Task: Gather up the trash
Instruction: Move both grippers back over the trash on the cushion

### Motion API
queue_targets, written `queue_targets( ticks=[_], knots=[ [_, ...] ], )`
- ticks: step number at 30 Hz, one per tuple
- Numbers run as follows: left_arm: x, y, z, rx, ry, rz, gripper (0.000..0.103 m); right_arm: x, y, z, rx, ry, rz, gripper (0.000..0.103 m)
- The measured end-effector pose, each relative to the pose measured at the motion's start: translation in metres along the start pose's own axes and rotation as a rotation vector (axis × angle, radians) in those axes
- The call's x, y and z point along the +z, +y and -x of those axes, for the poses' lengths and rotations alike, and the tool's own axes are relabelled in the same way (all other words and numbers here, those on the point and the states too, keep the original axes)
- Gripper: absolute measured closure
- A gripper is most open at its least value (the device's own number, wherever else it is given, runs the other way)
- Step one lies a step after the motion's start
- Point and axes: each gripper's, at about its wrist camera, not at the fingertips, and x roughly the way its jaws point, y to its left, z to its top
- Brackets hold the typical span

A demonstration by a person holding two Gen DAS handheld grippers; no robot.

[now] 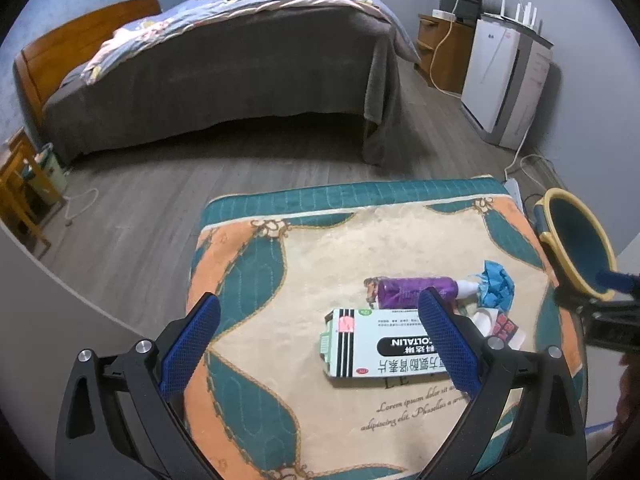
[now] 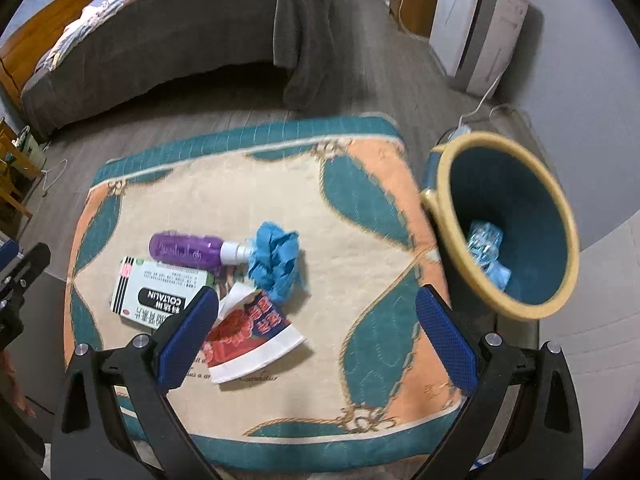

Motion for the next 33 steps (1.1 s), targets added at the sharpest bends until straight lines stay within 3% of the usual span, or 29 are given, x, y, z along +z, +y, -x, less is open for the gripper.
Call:
queue_targets(
  ticks=[4, 12, 18, 26, 33],
  knots=[
    [0.0, -0.001, 0.0, -0.045, -0.018, 0.001, 0.005, 0.0, 0.005, -0.006, 0.004, 0.012, 0.003, 0.006],
    [-0.001, -0.008, -0.008, 0.001, 0.001, -0.057, 0.005, 0.003, 0.004, -0.015, -0.001, 0.033, 0.003, 0.006],
    [-0.001, -0.005, -0.009, -0.047, 0.006, -0.008, 0.005, 0.004, 0.001, -0.019, 0.001, 0.042, -0.007, 0.006],
    [0.001, -0.016, -0.003, -0.07, -0.029, -0.058, 0.005, 0.004, -0.001, -0.026, 0.04, 0.044, -0.018, 0.006],
    [-0.002, -0.023, -0.017, -0.001, 0.062, -0.146, 0.005, -0.002, 0.003, -0.044, 0.028, 0.093, 0.006, 0.006]
  ],
)
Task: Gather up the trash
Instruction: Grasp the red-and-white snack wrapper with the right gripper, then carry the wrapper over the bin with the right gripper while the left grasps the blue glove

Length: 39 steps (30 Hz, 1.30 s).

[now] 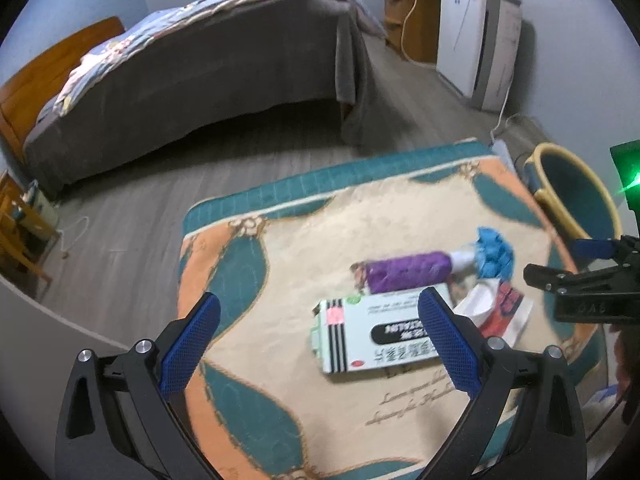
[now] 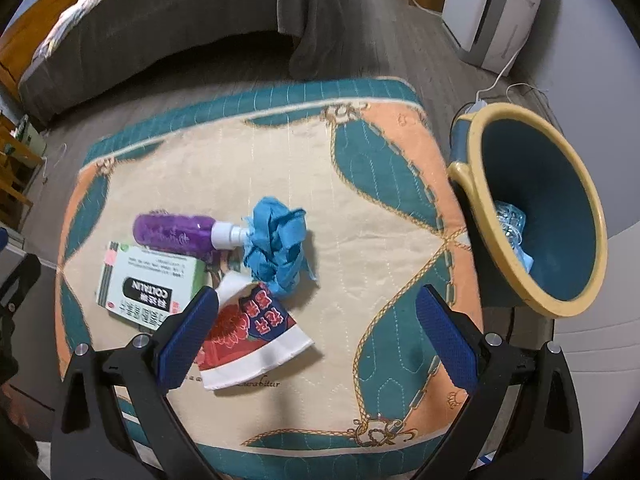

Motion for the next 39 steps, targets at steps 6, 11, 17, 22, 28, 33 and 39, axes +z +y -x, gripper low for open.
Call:
queue_targets(
  ticks=[6, 11, 17, 22, 28, 33, 39],
  knots=[
    [0.0, 0.017, -0.001, -0.021, 0.011, 0.069, 0.005, -0.006, 0.017, -0.014, 0.05, 0.041, 0.013, 0.014],
    [0.0, 0.022, -0.001, -0.016, 0.009, 0.067, 0.005, -0.005, 0.039, -0.011, 0.122, 0.047, 0.013, 0.037],
    [-0.001, 0.029, -0.002, -0.03, 0.011, 0.079, 0.005, -0.007, 0.049, -0.037, 0.175, 0.143, -0.029, 0.068],
    [0.001, 0.03, -0.002, -0.047, 0.011, 0.083, 0.005, -0.003, 0.045, -0.028, 0.193, 0.126, -0.051, 0.086],
    [0.005, 0.02, -0.006, -0.079, 0.024, 0.082, 0.005, 0.008, 0.03, 0.008, 0.181, 0.113, 0.01, 0.087],
    [0.012, -0.007, -0.01, -0.084, 0.02, 0.041, 0.005, 0.028, 0.0, 0.044, 0.124, 0.013, 0.085, 0.087],
    [0.02, -0.049, -0.028, -0.114, 0.048, -0.005, 0.005, 0.039, -0.045, 0.032, 0.122, -0.003, 0.001, 0.087]
  ],
)
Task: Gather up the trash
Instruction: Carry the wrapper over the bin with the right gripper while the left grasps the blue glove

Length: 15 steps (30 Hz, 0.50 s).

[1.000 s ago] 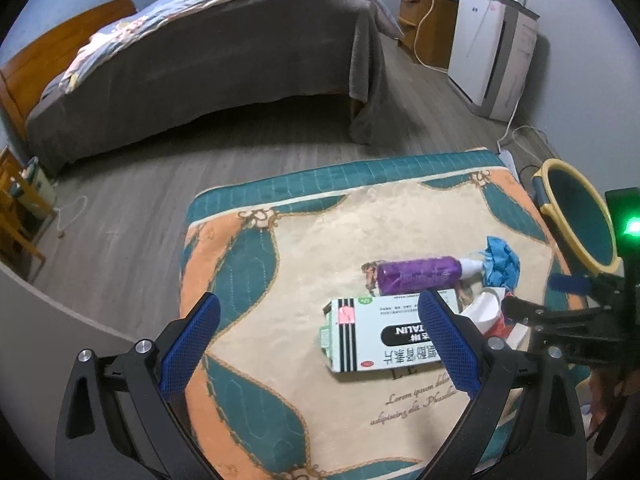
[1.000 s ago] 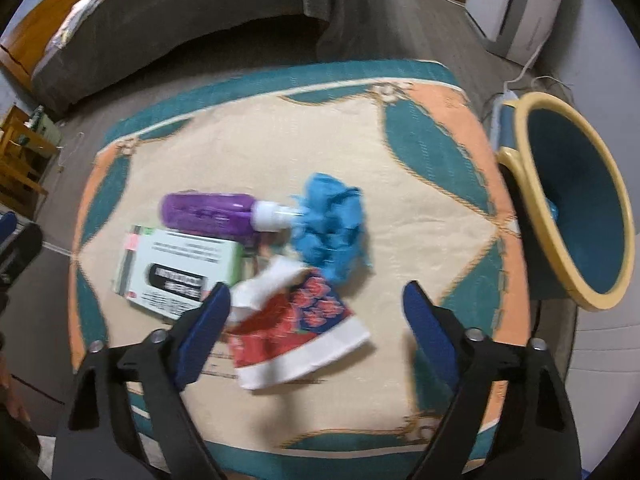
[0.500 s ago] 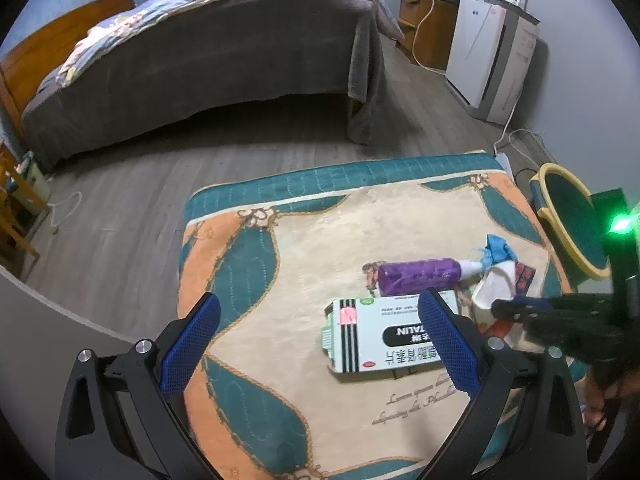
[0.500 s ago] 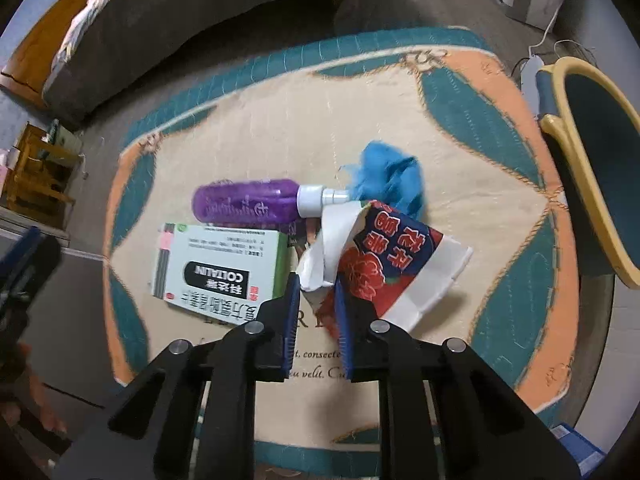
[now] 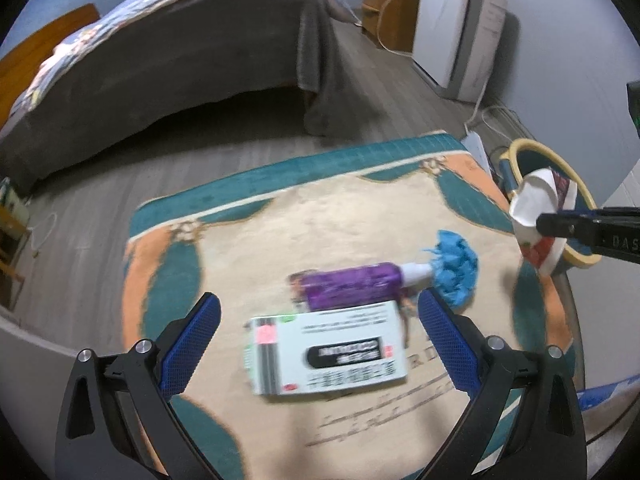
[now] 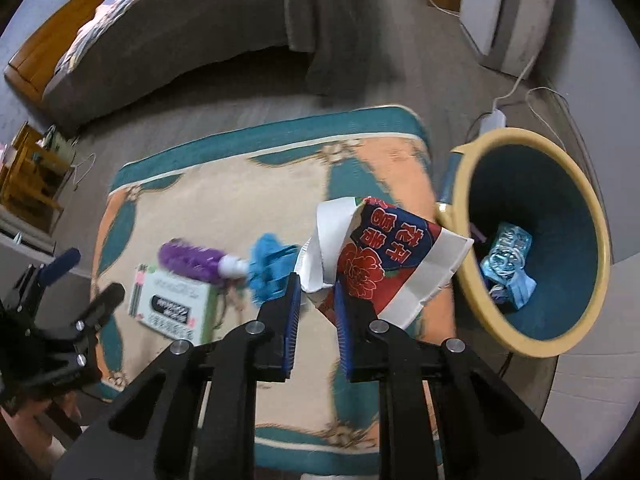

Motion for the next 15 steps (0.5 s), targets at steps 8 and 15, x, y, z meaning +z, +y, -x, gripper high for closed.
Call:
queue_targets(
  ticks=[8, 15],
  knots=[
    [0.015, -0.06, -0.041, -0.047, 0.05, -0.052, 0.008, 0.003, -0.046, -0.007, -0.039, -0.005, -0.037, 0.087],
    [0.015, -0.102, -0.07, -0.068, 0.124, -0.149, 0.026, 0.003, -0.075, -0.006, -0.014, -0.006, -0.062, 0.087]
  ],
)
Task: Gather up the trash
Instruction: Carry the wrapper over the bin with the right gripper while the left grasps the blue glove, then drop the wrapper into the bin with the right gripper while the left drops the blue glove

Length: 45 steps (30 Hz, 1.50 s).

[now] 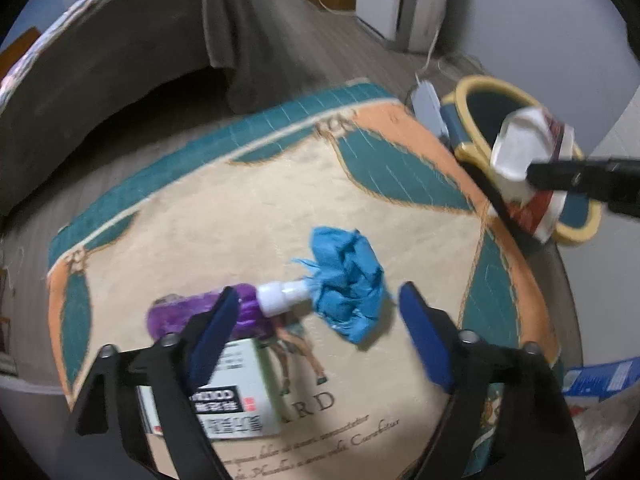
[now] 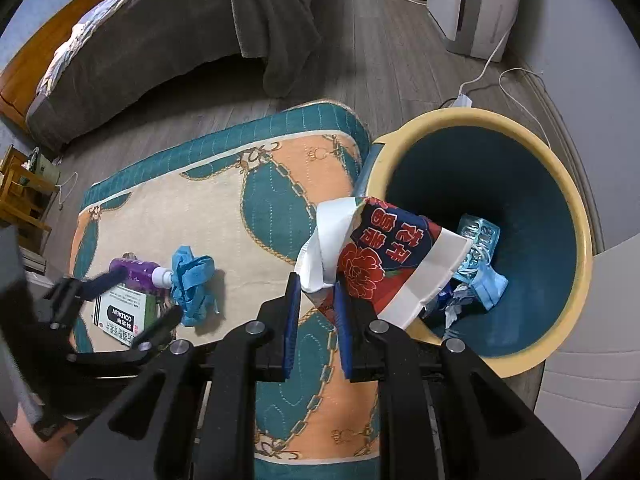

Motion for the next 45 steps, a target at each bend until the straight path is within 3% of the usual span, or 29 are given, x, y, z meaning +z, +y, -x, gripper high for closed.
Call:
queue_targets(
  ticks=[2, 9, 12, 13, 29, 35, 45],
  knots=[
    [0.0, -0.004, -0.007, 0.002, 0.02, -0.013, 0.033, 0.001, -0.002, 0.001, 0.009, -0.004, 0.003, 0.087],
    [0.001, -0.013, -0.021, -0.008, 0.049, -0.054, 0.039, 0.002, 0.003, 0.004, 0.038, -0.008, 0.029, 0.087],
    [0.002, -0.017, -0.024, -0.01, 0.047, -0.09, 0.055, 0.003, 0.003, 0.004, 0.039, -0.01, 0.035, 0.087],
    [0.003, -0.02, -0.024, 0.0, 0.042, -0.104, 0.065, 0.004, 0.003, 0.004, 0.041, -0.009, 0.035, 0.087],
    [0.026, -0.023, 0.044, -0.028, -0.206, -0.06, 0.067, 0.018, -0.003, 0.037, 0.033, -0.122, 0.046, 0.087],
    [0.029, -0.045, 0.056, -0.032, -0.239, -0.09, 0.067, 0.025, -0.032, 0.045, 0.009, -0.158, -0.021, 0.087],
    [0.042, -0.098, 0.057, -0.117, -0.242, -0.11, 0.067, 0.027, -0.09, 0.044, -0.045, -0.175, -0.142, 0.087]
  ],
)
